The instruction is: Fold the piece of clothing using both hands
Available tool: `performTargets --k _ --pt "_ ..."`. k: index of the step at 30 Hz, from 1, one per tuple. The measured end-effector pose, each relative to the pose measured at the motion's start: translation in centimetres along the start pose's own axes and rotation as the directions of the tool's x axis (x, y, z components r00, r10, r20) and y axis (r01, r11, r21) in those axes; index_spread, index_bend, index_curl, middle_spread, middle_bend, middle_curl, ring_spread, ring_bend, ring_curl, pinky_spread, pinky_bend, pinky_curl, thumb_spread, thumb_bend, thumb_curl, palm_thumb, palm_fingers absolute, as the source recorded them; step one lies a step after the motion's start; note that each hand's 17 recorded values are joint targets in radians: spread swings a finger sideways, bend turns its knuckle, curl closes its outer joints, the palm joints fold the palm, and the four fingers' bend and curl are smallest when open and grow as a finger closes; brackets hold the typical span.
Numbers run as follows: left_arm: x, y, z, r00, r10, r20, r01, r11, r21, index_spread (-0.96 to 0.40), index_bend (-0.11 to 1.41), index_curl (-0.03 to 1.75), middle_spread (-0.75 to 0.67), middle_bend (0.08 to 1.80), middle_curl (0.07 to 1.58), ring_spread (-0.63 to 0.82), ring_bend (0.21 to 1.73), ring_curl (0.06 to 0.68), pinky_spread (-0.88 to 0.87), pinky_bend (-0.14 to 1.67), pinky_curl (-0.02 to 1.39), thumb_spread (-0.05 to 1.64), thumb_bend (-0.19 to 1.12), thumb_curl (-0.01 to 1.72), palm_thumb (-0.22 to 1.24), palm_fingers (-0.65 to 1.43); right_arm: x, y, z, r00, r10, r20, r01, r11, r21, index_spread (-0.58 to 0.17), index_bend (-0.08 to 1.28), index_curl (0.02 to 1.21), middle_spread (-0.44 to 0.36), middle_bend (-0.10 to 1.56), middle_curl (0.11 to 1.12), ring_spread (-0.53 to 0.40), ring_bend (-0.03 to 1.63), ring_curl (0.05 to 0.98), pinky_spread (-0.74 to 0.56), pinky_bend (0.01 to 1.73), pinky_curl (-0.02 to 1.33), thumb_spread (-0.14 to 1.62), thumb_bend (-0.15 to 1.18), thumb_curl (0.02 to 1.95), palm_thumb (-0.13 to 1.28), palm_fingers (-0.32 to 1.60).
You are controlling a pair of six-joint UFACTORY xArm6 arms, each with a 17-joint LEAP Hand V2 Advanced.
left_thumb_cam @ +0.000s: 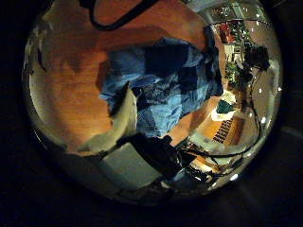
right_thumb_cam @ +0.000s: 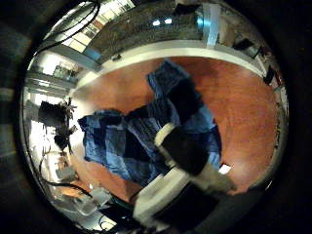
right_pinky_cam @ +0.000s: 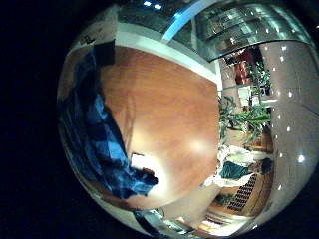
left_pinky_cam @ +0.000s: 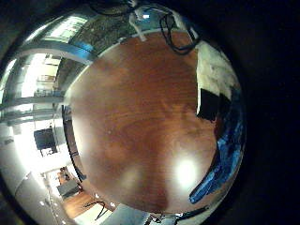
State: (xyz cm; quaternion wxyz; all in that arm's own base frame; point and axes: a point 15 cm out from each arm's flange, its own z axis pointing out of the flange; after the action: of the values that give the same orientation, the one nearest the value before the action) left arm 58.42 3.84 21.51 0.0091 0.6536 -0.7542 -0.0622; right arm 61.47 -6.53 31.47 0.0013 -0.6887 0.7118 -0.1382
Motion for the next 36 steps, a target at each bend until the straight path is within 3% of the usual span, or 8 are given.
performTargets --k 3,7,9,14,22,33,36 --pt "0.4 1.5 -2.1 1.0 0.012 -0.003 -0.012 1.0 -0.009 -0.24 0.27 0.73 -0.1 0.41 0.56 -0.2 1.03 0.437 -0.49 0.77 0.87 1.15 -0.02 0.34 0.35 0.07 1.5 2.1 -1.6 1.0 0.016 -0.008 -0.017 0.999 -0.051 -0.393 0.19 0.6 -0.151 0.66 0.62 -0.174 1.08 0.52 -0.03 0.91 0.64 1.21 -0.05 0.3 0.26 0.22" --pt "1.7 5.1 -1.6 0.998 0.052 -0.045 -0.056 0.994 -0.092 -0.19 0.29 0.69 -0.01 0.39 0.52 -0.07 0.93 0.386 -0.3 0.57 0.82 1.15 -0.03 0.32 0.32 0.02 2.9 6.8 -3.0 0.999 -0.033 -0.004 0.031 0.982 -0.187 -0.37 0.19 0.56 -0.141 0.63 0.59 -0.159 1.06 0.497 0.06 0.84 0.6 1.13 -0.05 0.28 0.16 0.22" --pt "2.6 6.5 -1.2 0.995 0.061 -0.078 -0.069 0.991 -0.113 -0.17 0.29 0.66 0.02 0.37 0.5 -0.02 0.9 0.366 -0.21 0.5 0.79 1.15 -0.02 0.31 0.31 0.02 3.7 9.4 -3.1 0.997 -0.078 0.029 0.083 0.963 -0.255 -0.353 0.19 0.55 -0.133 0.61 0.58 -0.142 1.04 0.486 0.1 0.82 0.59 1.09 -0.04 0.28 0.13 0.2" --pt "4.3 8.8 0.5 0.988 0.078 -0.135 -0.095 0.988 -0.124 -0.14 0.26 0.61 0.06 0.33 0.46 0.05 0.84 0.334 -0.05 0.41 0.72 1.15 -0.02 0.3 0.31 0.07 4.4 15.1 -1.0 0.988 -0.065 0.142 0.114 0.922 -0.369 -0.311 0.19 0.51 -0.1 0.55 0.54 -0.104 1.0 0.455 0.19 0.78 0.55 1.02 -0.03 0.28 0.11 0.19" --pt "5.1 11.1 2.7 0.985 0.083 -0.149 -0.102 0.987 -0.123 -0.13 0.22 0.55 0.07 0.26 0.43 0.08 0.77 0.301 0.08 0.32 0.65 1.16 -0.02 0.29 0.3 0.13 3.4 20.6 4.1 0.978 -0.054 0.202 0.151 0.851 -0.502 -0.251 0.18 0.46 -0.04 0.47 0.48 -0.03 0.91 0.404 0.3 0.72 0.49 0.97 -0.03 0.29 0.11 0.14" --pt "5.2 12.6 3.4 0.984 0.082 -0.156 -0.103 0.986 -0.134 -0.12 0.18 0.5 0.08 0.2 0.4 0.09 0.71 0.271 0.14 0.27 0.58 1.16 -0.02 0.29 0.3 0.19 1.5 21.8 10.7 0.972 -0.063 0.226 0.184 0.802 -0.568 -0.229 0.17 0.4 -0.019 0.43 0.44 -0.002 0.85 0.356 0.33 0.64 0.42 0.93 -0.03 0.3 0.16 0.17" --pt "5.3 12.8 3.6 0.984 0.083 -0.157 -0.105 0.985 -0.138 -0.12 0.18 0.48 0.08 0.19 0.4 0.1 0.7 0.265 0.14 0.26 0.57 1.16 -0.02 0.29 0.3 0.2 1.0 21.5 12.3 0.972 -0.066 0.228 0.187 0.803 -0.566 -0.228 0.17 0.39 -0.019 0.43 0.43 -0.002 0.84 0.346 0.32 0.63 0.4 0.93 -0.02 0.31 0.18 0.18"
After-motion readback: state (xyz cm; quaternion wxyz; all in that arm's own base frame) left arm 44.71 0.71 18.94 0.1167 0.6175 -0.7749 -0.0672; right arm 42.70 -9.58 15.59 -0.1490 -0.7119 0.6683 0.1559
